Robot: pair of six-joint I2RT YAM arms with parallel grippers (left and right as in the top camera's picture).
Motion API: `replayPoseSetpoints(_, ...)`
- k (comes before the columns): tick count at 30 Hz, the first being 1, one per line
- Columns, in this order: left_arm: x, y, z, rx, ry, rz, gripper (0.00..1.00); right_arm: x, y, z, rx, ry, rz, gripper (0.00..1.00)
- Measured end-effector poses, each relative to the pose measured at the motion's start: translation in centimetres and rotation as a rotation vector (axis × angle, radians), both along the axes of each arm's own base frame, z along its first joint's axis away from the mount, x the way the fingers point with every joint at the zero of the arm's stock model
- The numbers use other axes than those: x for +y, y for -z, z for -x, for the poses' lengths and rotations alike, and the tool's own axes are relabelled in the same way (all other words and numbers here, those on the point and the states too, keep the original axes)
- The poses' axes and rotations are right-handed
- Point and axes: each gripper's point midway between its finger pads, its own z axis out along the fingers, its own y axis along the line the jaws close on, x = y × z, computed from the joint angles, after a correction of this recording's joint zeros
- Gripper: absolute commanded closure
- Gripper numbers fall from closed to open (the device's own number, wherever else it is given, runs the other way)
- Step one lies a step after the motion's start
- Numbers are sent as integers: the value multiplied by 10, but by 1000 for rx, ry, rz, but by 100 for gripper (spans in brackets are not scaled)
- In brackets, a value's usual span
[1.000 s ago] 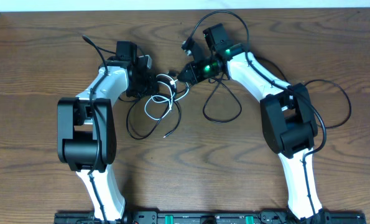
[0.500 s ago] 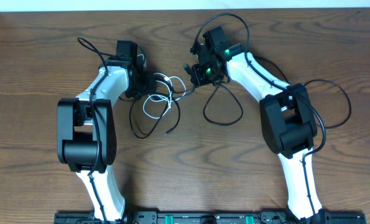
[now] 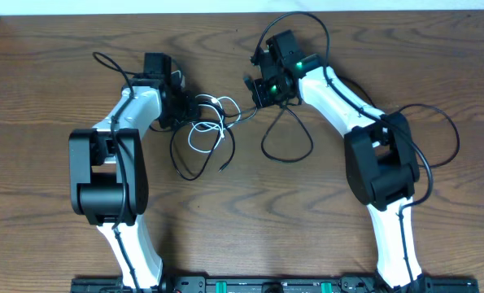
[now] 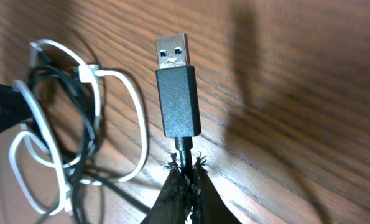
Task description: Untangle cables
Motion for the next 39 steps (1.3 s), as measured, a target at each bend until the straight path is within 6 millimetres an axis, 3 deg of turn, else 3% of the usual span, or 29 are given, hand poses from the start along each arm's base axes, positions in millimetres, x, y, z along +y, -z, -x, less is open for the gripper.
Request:
replayPoseSetpoints(5,6,-1,1,10,-22,59,66,-1,-22,-4,-45,7,-6,99)
replayPoseSetpoints(10,14,-1,2,29,-69,89,66,-7,-23,-7,-61,25,24,99)
replayPoseSetpoints(12,18,-1,3,35,-87,99,66,-7,-22,-8,-64,29,30,91)
replayPoseSetpoints(18,28,-1,3,43,-127,109,66,-11,-22,-11,-77,42,47,45)
replayPoseSetpoints(27,29,-1,3,49,-147,113,66,-1,-28,-11,-69,27,-20,1)
replayPoseSetpoints(33,29,-1,2,50,-149,114,66,25,-34,7,47,68,-133,1)
replayPoseSetpoints(37,29,-1,3,50,-150,114,66,45,-33,25,151,136,-167,28)
replayPoseSetpoints(39,29,-1,3,50,-150,114,66,53,-30,34,194,175,-168,32)
